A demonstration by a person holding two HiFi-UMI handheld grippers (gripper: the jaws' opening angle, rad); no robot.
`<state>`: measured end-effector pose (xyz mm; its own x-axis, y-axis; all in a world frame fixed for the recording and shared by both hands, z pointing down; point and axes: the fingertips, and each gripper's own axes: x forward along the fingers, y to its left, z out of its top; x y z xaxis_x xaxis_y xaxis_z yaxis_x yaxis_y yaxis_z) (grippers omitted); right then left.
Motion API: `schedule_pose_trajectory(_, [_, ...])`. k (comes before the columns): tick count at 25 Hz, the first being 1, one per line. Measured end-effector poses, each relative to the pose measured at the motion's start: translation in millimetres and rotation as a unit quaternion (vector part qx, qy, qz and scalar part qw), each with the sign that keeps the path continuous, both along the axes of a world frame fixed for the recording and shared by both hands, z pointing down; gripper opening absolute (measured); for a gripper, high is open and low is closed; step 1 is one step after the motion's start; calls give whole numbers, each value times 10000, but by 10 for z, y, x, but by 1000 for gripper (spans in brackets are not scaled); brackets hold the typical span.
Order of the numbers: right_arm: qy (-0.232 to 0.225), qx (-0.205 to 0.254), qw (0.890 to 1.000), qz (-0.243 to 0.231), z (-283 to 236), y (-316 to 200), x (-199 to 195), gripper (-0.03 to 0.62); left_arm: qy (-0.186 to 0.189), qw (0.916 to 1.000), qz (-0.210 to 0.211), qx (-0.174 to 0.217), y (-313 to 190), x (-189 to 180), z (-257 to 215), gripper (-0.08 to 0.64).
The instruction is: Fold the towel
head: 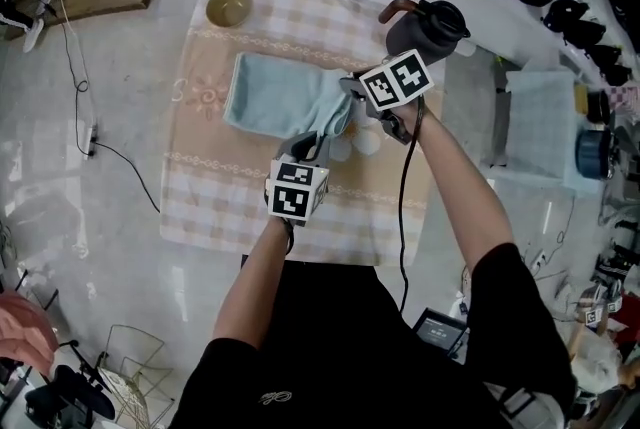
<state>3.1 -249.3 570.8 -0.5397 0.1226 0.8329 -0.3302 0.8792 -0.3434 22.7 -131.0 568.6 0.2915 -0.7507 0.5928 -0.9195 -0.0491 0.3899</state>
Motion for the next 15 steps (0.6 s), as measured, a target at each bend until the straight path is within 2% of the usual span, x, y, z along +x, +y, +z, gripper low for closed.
schedule_pose_trajectory(5, [92,50,9999,74,-82,71,-199,49,130,9999,-55,74,69,-215,-70,44])
schedule_pose_trajectory(10, [97,-48,9993,344,-56,72,-263,49,262,9996,-32,60,82,-312,-67,45])
schedule_pose_trajectory(15, [108,-7,9994,338,-82,68,-340,49,327,9994,-95,112,65,-419,-85,46])
